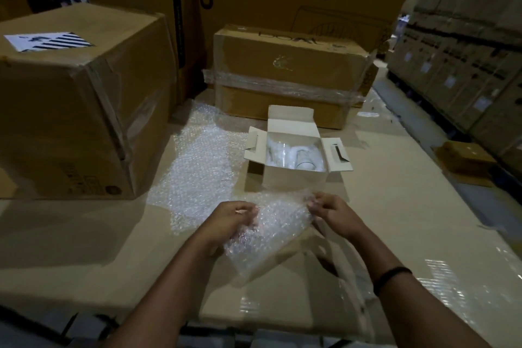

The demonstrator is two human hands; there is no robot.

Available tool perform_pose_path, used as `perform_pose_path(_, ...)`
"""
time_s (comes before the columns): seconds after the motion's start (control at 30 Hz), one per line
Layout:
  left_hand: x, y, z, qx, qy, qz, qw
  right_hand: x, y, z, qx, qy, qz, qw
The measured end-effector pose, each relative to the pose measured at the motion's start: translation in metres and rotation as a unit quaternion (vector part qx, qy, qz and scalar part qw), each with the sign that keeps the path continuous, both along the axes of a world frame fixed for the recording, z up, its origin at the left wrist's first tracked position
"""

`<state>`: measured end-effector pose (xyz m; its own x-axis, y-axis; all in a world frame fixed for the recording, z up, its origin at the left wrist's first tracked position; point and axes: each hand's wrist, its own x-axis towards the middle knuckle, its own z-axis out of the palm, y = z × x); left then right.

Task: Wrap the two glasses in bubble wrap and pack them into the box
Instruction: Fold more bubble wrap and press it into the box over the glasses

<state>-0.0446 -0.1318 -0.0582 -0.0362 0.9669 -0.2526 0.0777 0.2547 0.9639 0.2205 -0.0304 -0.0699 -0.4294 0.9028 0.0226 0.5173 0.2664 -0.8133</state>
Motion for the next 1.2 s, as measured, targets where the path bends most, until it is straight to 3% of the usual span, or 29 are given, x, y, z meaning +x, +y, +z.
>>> perform_pose_path(0.13, 0.016, 0.012, -0.006, -0.082, -0.272, 0.04, 0.958, 0.031, 0.007, 0.004, 0.022, -0.065, -0.072, 0.995)
perform_pose_path(0.2, 0.022, 0.013, -0.011, -0.082, -0.297, 0.047, 0.95, 0.038, 0.007, 0.003, 0.05, -0.1, -0.098, 0.989)
perform_pose_path(0.33, 0.036, 0.014, -0.027, -0.019, -0.108, 0.141, 0.984, 0.036, 0.012, -0.003, 0.054, -0.154, -0.101, 0.981)
perform_pose_path(0.43, 0.044, 0.02, -0.04, 0.024, 0.016, 0.203, 0.979, 0.027, 0.014, -0.009, 0.042, -0.215, -0.131, 0.967)
perform_pose_path(0.5, 0.047, 0.024, -0.042, 0.044, 0.126, 0.185, 0.974, 0.022, 0.01, -0.013, 0.074, -0.245, -0.155, 0.954)
perform_pose_path(0.57, 0.047, 0.022, -0.045, 0.08, 0.318, 0.159, 0.931, 0.02, 0.0, -0.019, 0.149, -0.203, -0.162, 0.954)
perform_pose_path(0.63, 0.047, 0.016, -0.046, 0.136, 0.422, 0.157, 0.883, 0.021, -0.011, -0.024, 0.236, -0.159, -0.113, 0.952)
perform_pose_path(0.7, 0.051, 0.007, -0.048, 0.137, 0.461, 0.076, 0.873, 0.023, -0.019, -0.036, 0.272, -0.207, -0.01, 0.94)
perform_pose_path(0.8, 0.059, 0.0, -0.056, 0.087, 0.518, -0.083, 0.847, 0.027, -0.021, -0.048, 0.192, -0.325, 0.097, 0.921)
perform_pose_path(1.03, 0.055, -0.004, -0.057, 0.121, 0.541, -0.133, 0.822, 0.039, -0.019, -0.042, 0.119, -0.374, 0.137, 0.909)
perform_pose_path(1.1, 0.051, -0.006, -0.063, 0.128, 0.517, -0.117, 0.838, 0.044, -0.016, -0.034, 0.119, -0.359, 0.154, 0.913)
perform_pose_path(1.2, 0.046, -0.006, -0.067, 0.211, 0.475, -0.048, 0.853, 0.051, -0.013, -0.021, 0.098, -0.342, 0.187, 0.915)
